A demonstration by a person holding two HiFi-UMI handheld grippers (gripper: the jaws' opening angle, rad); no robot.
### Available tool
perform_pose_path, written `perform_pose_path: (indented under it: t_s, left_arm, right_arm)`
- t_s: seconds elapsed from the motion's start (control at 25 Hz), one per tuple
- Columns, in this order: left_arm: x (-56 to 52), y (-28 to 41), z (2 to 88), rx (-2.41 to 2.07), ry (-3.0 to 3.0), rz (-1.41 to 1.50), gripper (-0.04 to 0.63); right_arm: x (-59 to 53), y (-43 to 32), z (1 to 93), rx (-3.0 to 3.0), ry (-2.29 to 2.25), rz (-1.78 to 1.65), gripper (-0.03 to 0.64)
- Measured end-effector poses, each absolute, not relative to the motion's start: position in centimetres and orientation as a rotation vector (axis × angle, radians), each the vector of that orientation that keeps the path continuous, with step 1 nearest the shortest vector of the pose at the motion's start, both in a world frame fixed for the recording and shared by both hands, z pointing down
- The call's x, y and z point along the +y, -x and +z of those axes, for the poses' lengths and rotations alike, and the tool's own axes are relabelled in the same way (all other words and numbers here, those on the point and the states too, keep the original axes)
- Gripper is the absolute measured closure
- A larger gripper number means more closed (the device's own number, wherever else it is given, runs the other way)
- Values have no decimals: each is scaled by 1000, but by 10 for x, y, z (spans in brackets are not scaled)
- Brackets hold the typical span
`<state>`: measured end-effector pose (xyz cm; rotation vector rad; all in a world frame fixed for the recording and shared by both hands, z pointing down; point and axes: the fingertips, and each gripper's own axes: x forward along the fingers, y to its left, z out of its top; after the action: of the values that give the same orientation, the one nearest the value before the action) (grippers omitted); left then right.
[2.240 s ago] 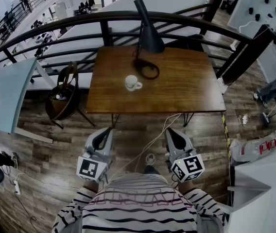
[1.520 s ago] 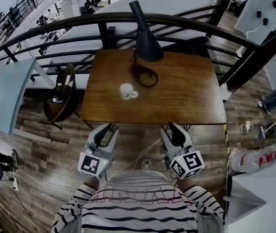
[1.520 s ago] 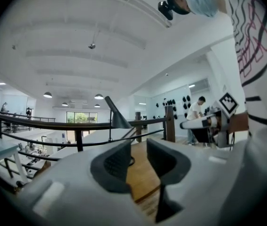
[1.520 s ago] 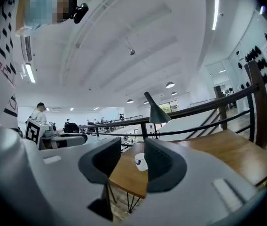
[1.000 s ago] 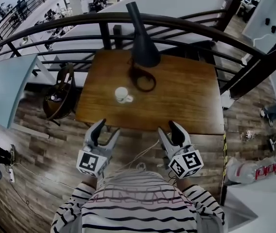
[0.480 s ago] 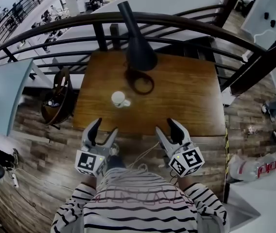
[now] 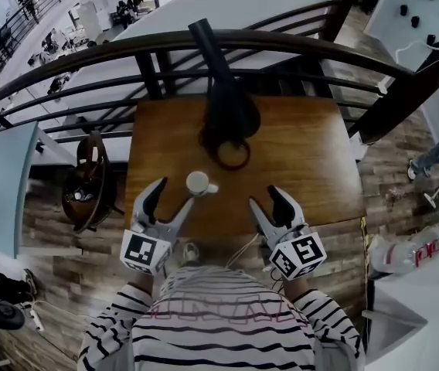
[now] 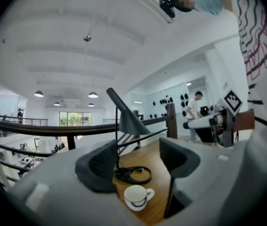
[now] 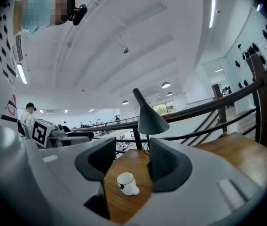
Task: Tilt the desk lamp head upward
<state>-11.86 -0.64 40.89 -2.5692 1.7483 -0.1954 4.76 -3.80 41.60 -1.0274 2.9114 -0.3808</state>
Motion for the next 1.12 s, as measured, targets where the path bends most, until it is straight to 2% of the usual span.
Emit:
perform_pose_path:
  t_s: [0.64,1.12]
  left_arm:
    - [-73,210,428,1464,2786,-189,314]
    - [-132,204,444,1441,2782,-279,314]
  right_arm:
    - [-79,57,424,2794,1292,-376,402]
    - [-125,44,430,2801,1285,-415,371]
